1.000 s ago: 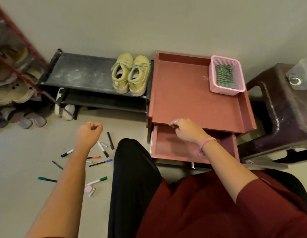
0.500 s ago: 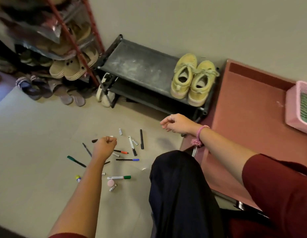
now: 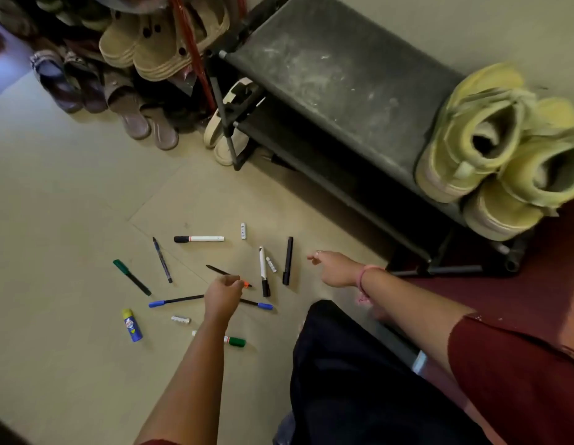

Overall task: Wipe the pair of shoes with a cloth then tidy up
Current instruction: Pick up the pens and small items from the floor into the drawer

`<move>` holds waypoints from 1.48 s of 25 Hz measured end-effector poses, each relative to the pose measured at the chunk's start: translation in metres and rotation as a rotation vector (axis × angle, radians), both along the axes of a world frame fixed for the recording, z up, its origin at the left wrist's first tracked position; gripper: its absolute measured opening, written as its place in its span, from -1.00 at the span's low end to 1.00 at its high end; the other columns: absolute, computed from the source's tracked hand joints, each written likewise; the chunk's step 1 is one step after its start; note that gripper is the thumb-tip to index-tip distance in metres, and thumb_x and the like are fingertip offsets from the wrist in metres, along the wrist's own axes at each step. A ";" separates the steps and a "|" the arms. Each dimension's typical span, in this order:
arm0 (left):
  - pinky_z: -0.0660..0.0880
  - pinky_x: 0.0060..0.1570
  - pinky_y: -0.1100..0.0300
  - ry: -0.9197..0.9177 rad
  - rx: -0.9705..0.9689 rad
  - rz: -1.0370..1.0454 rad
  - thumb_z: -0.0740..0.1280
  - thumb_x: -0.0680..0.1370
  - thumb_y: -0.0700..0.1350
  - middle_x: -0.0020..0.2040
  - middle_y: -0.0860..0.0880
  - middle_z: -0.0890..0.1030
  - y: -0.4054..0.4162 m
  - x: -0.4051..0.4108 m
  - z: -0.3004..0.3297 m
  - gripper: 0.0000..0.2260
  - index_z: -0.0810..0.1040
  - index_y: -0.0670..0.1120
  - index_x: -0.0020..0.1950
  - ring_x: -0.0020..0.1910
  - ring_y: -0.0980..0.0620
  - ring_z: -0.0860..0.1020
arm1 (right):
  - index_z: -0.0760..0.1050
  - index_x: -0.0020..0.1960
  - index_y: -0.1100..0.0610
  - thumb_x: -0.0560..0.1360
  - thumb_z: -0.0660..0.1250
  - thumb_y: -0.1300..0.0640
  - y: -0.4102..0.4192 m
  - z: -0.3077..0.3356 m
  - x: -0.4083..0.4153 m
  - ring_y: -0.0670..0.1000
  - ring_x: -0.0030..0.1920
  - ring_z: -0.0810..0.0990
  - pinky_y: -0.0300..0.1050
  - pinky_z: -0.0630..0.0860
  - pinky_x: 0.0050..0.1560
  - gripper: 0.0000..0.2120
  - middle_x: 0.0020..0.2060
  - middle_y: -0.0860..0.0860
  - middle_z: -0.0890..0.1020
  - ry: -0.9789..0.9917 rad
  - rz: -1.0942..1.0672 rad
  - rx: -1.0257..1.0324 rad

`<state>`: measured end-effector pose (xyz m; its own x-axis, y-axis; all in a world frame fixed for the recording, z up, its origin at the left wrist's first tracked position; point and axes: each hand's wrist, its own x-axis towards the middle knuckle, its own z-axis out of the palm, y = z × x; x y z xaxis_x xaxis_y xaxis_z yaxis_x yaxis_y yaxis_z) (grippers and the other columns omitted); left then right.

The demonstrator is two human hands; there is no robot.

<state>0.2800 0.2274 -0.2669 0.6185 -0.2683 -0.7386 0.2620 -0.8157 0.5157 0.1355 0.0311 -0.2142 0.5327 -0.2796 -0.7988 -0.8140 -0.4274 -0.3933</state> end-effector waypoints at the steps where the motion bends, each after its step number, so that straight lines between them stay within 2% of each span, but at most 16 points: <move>1: 0.52 0.17 -0.01 0.004 0.004 0.015 0.28 0.56 -0.15 0.07 -0.08 0.63 -0.001 -0.004 -0.012 -0.76 0.56 -0.14 0.21 0.03 -0.02 0.59 | 0.17 0.50 0.14 0.46 0.02 0.45 -0.002 -0.014 0.001 0.05 0.43 0.29 -0.16 0.25 0.38 -0.37 0.42 0.10 0.33 0.001 0.015 -0.007; 3: 0.50 0.15 0.08 -0.009 0.018 0.009 0.28 0.57 -0.14 0.09 -0.03 0.59 -0.002 -0.008 -0.034 -0.77 0.54 -0.13 0.21 0.06 0.02 0.55 | 0.14 0.51 0.13 0.46 0.03 0.44 -0.002 -0.043 0.005 0.07 0.45 0.24 -0.17 0.22 0.38 -0.36 0.45 0.12 0.27 0.003 0.058 -0.009; 6: 0.46 -0.09 0.27 -0.031 0.037 -0.154 0.24 0.56 -0.20 0.10 -0.02 0.55 -0.006 -0.014 -0.060 -0.73 0.52 -0.13 0.25 -0.07 0.12 0.51 | 0.06 0.54 0.05 0.45 0.04 0.42 0.006 -0.077 0.010 0.12 0.44 0.24 -0.12 0.29 0.36 -0.30 0.49 0.13 0.14 0.030 0.075 0.014; 7: 0.46 -0.04 0.26 -0.041 0.054 -0.228 0.23 0.56 -0.22 0.17 -0.05 0.54 -0.008 -0.017 -0.068 -0.71 0.52 -0.13 0.27 -0.02 0.10 0.52 | 0.04 0.55 0.03 0.45 0.05 0.42 0.009 -0.087 0.012 0.13 0.43 0.26 -0.11 0.32 0.34 -0.29 0.49 0.12 0.09 0.045 0.078 0.026; 8: 0.44 0.10 0.22 -0.057 0.075 -0.302 0.23 0.56 -0.22 0.25 -0.08 0.51 -0.011 -0.020 -0.075 -0.68 0.51 -0.12 0.30 0.11 0.05 0.51 | 0.01 0.55 0.02 0.46 0.05 0.41 0.013 -0.096 0.014 0.13 0.43 0.26 -0.11 0.33 0.34 -0.28 0.50 0.10 0.06 0.060 0.076 0.039; 10: 0.31 0.31 0.18 -0.097 0.116 -0.408 0.23 0.56 -0.21 0.33 -0.10 0.43 -0.016 -0.026 -0.088 -0.65 0.48 -0.12 0.35 0.31 -0.03 0.41 | -0.04 0.55 0.00 0.46 0.07 0.41 0.019 -0.115 0.018 0.13 0.45 0.24 -0.10 0.30 0.37 -0.26 0.51 0.08 -0.01 0.080 0.080 0.065; 16: 0.27 0.35 0.12 -0.149 0.142 -0.551 0.25 0.57 -0.16 0.40 -0.10 0.34 -0.031 -0.034 -0.123 -0.62 0.46 -0.08 0.40 0.38 -0.09 0.33 | -0.09 0.54 -0.12 0.49 0.12 0.27 0.012 -0.157 0.032 0.23 0.46 0.17 0.01 0.21 0.43 -0.27 0.51 0.09 -0.19 0.138 0.111 0.084; 20: 0.24 0.38 0.10 -0.136 0.216 -0.727 0.25 0.55 -0.06 0.44 -0.12 0.27 -0.032 -0.034 -0.142 -0.54 0.38 -0.04 0.46 0.44 -0.11 0.22 | -0.02 0.53 -0.12 0.48 0.12 0.27 0.017 -0.169 0.030 0.20 0.46 0.03 0.06 0.18 0.43 -0.29 0.49 0.05 -0.16 0.163 0.148 0.033; 23: 0.31 0.28 0.15 -0.151 0.245 -0.757 0.23 0.54 -0.01 0.37 -0.13 0.31 -0.035 -0.039 -0.156 -0.57 0.44 -0.08 0.39 0.39 -0.11 0.23 | 0.14 0.50 0.08 0.51 0.17 0.19 0.023 -0.176 0.028 0.16 0.39 0.15 -0.05 0.21 0.40 -0.43 0.44 0.08 0.01 0.061 0.057 -0.018; 25: 0.32 0.23 0.16 -0.184 0.252 -0.740 0.23 0.53 0.00 0.31 -0.18 0.37 -0.037 -0.047 -0.161 -0.63 0.49 -0.15 0.27 0.34 -0.12 0.26 | 0.26 0.46 0.18 0.52 0.23 0.15 0.024 -0.179 0.026 0.11 0.36 0.25 -0.15 0.23 0.37 -0.48 0.41 0.08 0.11 0.019 -0.106 0.004; 28: 0.29 0.31 0.14 -0.223 0.193 -0.597 0.25 0.55 -0.01 0.32 -0.20 0.35 -0.036 -0.053 -0.162 -0.65 0.50 -0.18 0.25 0.35 -0.14 0.26 | 0.48 0.31 0.18 0.48 0.38 0.13 0.019 -0.182 0.023 0.03 0.30 0.40 -0.26 0.26 0.31 -0.58 0.32 0.07 0.31 -0.122 -0.395 -0.005; 30: 0.30 0.35 0.15 -0.220 0.087 -0.372 0.30 0.56 -0.08 0.31 -0.18 0.34 -0.035 -0.052 -0.153 -0.65 0.50 -0.20 0.31 0.34 -0.11 0.30 | 0.60 0.15 0.14 0.42 0.46 0.13 0.013 -0.179 0.022 0.02 0.19 0.51 -0.20 0.37 0.26 -0.69 0.22 0.07 0.48 -0.248 -0.627 -0.015; 31: 0.30 0.33 0.24 -0.229 0.023 -0.248 0.33 0.56 -0.11 0.29 -0.17 0.37 -0.035 -0.049 -0.145 -0.65 0.52 -0.21 0.31 0.30 -0.07 0.35 | 0.64 0.07 0.11 0.39 0.49 0.16 0.009 -0.175 0.021 0.01 0.12 0.55 -0.17 0.44 0.19 -0.75 0.14 0.06 0.56 -0.287 -0.772 0.015; 33: 0.37 0.11 0.48 -0.201 -0.096 0.025 0.37 0.55 -0.18 0.19 -0.14 0.52 -0.035 -0.044 -0.125 -0.72 0.57 -0.21 0.25 0.11 0.04 0.48 | 0.64 -0.06 0.08 0.37 0.49 0.24 0.001 -0.164 0.023 0.01 -0.01 0.60 -0.15 0.51 0.03 -0.83 -0.03 0.05 0.65 -0.321 -1.061 0.132; 35: 0.49 -0.03 0.42 -0.003 -0.275 0.354 0.35 0.55 -0.25 0.04 -0.04 0.64 -0.037 -0.042 -0.099 -0.78 0.60 -0.18 0.19 -0.06 0.07 0.59 | 0.55 -0.04 0.13 0.39 0.42 0.36 -0.004 -0.150 0.028 0.04 -0.13 0.58 -0.07 0.53 -0.09 -0.79 -0.12 0.07 0.62 -0.343 -1.286 0.317; 37: 0.56 -0.02 0.30 0.195 -0.470 0.582 0.34 0.54 -0.32 -0.08 0.04 0.69 -0.040 -0.042 -0.075 -0.81 0.62 -0.19 0.13 -0.09 0.08 0.64 | 0.43 -0.06 0.18 0.44 0.28 0.43 -0.006 -0.137 0.037 0.03 -0.23 0.51 -0.09 0.53 -0.21 -0.81 -0.19 0.11 0.56 -0.362 -1.393 0.513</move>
<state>0.2381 0.1873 -0.3414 0.6266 -0.2521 -0.7375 0.7030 -0.2258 0.6744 0.1729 0.0252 -0.3513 0.2700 -0.4500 -0.8512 -0.2710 0.8128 -0.5156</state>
